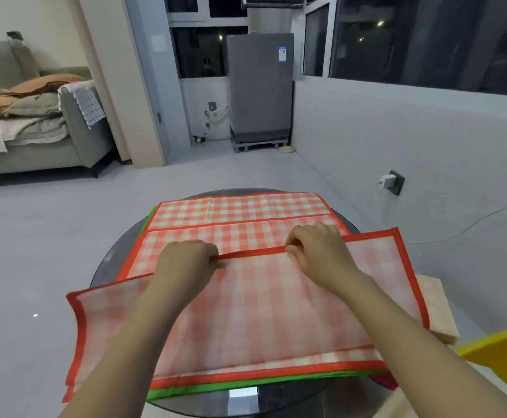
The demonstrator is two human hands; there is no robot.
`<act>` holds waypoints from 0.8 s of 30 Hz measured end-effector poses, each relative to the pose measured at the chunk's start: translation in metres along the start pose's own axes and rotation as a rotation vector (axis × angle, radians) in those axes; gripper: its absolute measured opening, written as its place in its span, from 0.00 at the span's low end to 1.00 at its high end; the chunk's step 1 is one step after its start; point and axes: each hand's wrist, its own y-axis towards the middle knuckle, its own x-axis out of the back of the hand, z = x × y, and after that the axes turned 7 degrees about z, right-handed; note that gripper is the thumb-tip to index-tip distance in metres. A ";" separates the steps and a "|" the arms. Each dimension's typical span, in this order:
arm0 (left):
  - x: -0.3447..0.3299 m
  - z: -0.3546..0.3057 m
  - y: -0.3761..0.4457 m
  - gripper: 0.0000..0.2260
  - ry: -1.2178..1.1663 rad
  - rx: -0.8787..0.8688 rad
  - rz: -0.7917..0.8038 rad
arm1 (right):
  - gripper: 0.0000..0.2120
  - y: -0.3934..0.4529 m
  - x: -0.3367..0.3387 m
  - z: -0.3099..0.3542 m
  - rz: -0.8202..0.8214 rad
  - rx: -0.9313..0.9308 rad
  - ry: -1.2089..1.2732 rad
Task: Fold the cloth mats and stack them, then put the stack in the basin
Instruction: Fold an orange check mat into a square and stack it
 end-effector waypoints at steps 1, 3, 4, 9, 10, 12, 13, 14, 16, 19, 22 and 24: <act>-0.008 0.001 0.005 0.13 0.024 -0.001 0.007 | 0.04 0.005 -0.009 -0.003 0.024 -0.018 0.007; -0.027 0.005 0.016 0.12 0.027 0.005 0.053 | 0.05 0.012 -0.026 -0.008 0.080 -0.051 0.014; -0.036 0.007 0.020 0.11 0.011 0.012 0.083 | 0.05 0.015 -0.034 -0.010 0.104 -0.066 0.017; -0.061 0.013 0.032 0.10 -0.060 0.055 0.089 | 0.05 0.026 -0.060 -0.016 0.119 -0.111 0.026; -0.063 0.012 0.034 0.10 -0.055 0.069 0.082 | 0.05 0.028 -0.062 -0.016 0.106 -0.116 0.025; -0.065 0.010 0.034 0.11 -0.028 0.101 0.081 | 0.05 0.029 -0.063 -0.016 0.085 -0.115 0.010; -0.065 0.007 0.032 0.12 -0.013 0.115 0.071 | 0.06 0.027 -0.063 -0.014 0.084 -0.108 -0.002; -0.066 0.003 0.029 0.14 -0.010 0.118 0.050 | 0.09 0.024 -0.062 -0.010 0.095 -0.100 -0.009; -0.066 -0.012 0.015 0.16 -0.076 0.070 -0.012 | 0.14 0.014 -0.060 0.002 0.127 -0.066 0.007; -0.068 -0.038 -0.014 0.18 -0.271 0.009 0.027 | 0.18 -0.009 -0.062 0.025 0.162 0.004 0.027; -0.077 -0.053 -0.038 0.24 -0.251 0.002 0.204 | 0.22 -0.032 -0.066 0.039 0.279 -0.019 -0.017; -0.084 -0.058 -0.046 0.29 -0.217 -0.008 0.252 | 0.24 -0.044 -0.069 0.042 0.358 -0.034 -0.050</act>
